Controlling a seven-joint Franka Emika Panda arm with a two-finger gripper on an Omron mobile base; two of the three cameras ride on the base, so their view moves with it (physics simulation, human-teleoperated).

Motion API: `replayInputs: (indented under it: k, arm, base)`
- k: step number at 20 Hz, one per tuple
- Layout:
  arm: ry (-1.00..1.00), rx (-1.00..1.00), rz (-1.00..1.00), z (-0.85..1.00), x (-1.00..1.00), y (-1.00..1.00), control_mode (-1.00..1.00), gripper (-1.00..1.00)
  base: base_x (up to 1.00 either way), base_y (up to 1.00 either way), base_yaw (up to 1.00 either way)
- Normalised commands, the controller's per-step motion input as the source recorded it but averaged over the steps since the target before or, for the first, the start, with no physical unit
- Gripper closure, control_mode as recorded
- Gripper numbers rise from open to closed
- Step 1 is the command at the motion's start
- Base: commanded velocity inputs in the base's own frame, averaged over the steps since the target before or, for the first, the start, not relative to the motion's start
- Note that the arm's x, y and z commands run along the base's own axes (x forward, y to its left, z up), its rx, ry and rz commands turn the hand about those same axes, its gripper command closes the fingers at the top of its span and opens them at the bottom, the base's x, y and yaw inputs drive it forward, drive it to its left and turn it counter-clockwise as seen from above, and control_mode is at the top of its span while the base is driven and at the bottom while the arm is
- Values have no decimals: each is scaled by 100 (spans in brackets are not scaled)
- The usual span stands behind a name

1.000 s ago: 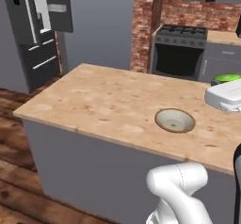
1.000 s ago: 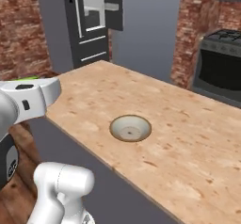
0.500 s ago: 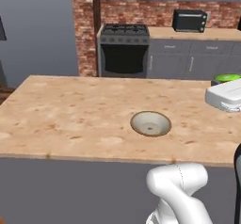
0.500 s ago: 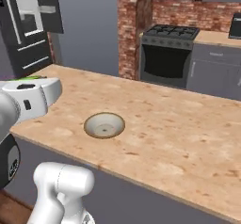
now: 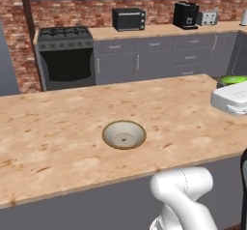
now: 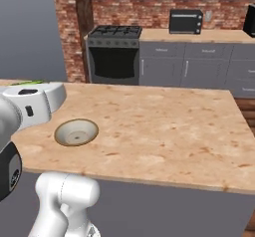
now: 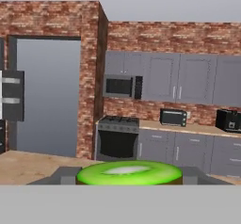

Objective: Retrieve the kiwi and pear from the fridge and place them into the bowl on the dining table.

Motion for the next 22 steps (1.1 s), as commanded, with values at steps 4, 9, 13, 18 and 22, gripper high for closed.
replayInputs:
  k: [4,9,13,18,22]
  arm:
    - [0,0,0,0,0,0,100,100]
    - [0,0,-8,0,25,15,-100,100]
    - [3,0,-6,-1,40,9,-100,100]
    - [20,0,0,-10,6,0,-100,100]
    - [27,0,0,-18,1,0,-100,100]
  base:
    - [29,42,-27]
    - [5,7,-3]
    - [0,0,0]
    - [0,0,0]
    - [0,0,0]
